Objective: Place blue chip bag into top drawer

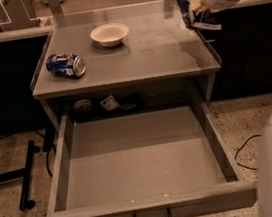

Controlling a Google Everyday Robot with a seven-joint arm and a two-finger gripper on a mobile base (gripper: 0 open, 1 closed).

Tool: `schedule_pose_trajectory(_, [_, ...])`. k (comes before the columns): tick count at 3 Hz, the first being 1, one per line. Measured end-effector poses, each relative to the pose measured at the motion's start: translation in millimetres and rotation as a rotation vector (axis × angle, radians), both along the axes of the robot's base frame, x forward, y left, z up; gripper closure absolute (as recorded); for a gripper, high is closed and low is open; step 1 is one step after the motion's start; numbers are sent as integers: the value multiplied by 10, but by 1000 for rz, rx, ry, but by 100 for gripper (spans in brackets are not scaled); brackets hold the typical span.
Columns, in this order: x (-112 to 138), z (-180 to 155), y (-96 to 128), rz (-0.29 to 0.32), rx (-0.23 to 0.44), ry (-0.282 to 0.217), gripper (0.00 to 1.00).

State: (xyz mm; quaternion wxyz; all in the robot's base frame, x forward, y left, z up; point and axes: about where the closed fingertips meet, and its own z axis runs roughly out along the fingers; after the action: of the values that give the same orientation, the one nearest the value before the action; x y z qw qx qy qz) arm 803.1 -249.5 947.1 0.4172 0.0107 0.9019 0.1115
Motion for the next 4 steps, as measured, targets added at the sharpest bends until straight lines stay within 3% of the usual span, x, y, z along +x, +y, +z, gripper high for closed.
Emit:
schedule_pose_trajectory(1, [-685,126,-130,55,10,-2,100])
schedule_pose_trajectory(2, [-1366,21,-127,147,12,28,100])
schedule_pose_trajectory(3, [-1881,-123,-21,296,5,71,100])
schedule_pose_trajectory(4, [-2194,-297,84,478,-2,119,100])
